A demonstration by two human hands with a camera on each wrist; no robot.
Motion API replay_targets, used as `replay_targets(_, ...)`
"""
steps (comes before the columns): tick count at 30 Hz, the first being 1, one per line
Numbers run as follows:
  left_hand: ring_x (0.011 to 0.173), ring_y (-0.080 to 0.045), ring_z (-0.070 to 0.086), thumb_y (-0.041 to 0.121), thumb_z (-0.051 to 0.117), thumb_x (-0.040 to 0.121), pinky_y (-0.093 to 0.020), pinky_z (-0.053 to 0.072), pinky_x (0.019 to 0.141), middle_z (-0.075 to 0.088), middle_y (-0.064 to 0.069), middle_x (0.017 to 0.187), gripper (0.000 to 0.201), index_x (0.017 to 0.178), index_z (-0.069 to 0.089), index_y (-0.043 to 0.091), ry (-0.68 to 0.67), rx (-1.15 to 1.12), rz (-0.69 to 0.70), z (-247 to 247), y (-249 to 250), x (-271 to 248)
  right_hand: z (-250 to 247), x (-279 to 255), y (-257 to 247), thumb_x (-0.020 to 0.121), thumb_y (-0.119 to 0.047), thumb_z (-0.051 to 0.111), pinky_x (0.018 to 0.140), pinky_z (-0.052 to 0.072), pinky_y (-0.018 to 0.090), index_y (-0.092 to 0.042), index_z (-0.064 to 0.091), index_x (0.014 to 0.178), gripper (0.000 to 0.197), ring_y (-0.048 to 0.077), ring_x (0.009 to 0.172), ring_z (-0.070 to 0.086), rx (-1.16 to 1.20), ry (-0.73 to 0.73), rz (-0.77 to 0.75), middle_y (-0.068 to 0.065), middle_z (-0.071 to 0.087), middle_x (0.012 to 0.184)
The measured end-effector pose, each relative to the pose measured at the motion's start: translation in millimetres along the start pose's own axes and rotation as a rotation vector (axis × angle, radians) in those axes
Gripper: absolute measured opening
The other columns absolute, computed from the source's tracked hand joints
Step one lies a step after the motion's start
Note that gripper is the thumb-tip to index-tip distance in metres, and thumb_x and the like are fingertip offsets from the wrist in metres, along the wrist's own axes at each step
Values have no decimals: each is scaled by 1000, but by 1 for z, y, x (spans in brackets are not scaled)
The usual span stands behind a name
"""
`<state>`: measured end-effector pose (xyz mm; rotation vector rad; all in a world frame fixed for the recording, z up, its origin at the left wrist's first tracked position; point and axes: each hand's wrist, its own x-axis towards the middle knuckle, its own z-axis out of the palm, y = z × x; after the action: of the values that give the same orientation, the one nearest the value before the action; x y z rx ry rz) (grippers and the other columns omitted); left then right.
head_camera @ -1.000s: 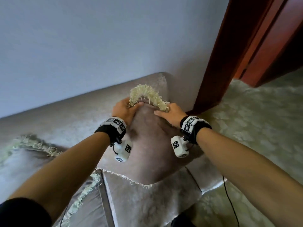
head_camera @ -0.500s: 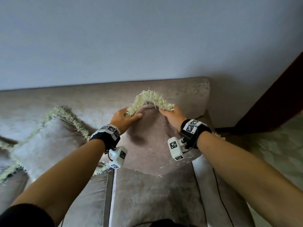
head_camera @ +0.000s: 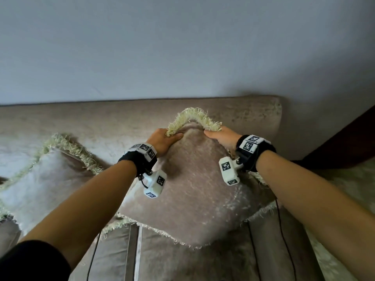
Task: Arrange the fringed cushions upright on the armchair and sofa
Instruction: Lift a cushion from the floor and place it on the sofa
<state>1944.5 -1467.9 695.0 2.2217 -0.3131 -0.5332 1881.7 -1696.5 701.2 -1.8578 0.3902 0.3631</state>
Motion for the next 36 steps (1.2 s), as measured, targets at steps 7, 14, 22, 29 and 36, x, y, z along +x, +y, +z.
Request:
replay_targets(7,65,-25,58,57,62,85,-29,42,57,61,-5,68,51,82,67,6,-40,181,-149,33,-43,73,15,61,51,92,-40,61,50,38,23,-20,55,66,33,14,50,53,-106,181,113,-5,55,54)
replay_targets(14,61,-22,53,52,59,90,-28,36,51,56,-1,65,41,80,61,12,38,199,-143,36,-57,88,17,93,66,95,-37,54,60,42,28,-13,66,96,27,25,76,61,-188,234,61,6,65,78)
replay_targets(22,55,-18,47,45,59,93,-26,32,48,50,0,60,40,63,50,21,112,86,-184,40,-45,102,15,109,75,97,-31,53,51,33,22,-9,64,84,28,19,67,49,-165,433,61,-1,56,72)
replay_targets(29,107,-25,55,38,55,91,-39,49,90,59,-7,120,39,124,52,17,462,129,-96,46,-38,102,-8,95,101,99,-37,49,88,42,28,-10,60,121,36,26,115,58,27,717,162,8,62,127)
replay_targets(36,145,-35,24,44,53,91,-55,16,117,30,-17,156,68,147,29,15,70,918,956,106,-24,75,28,73,138,98,-34,44,116,16,38,-6,48,137,48,31,144,24,-138,982,-112,17,33,154)
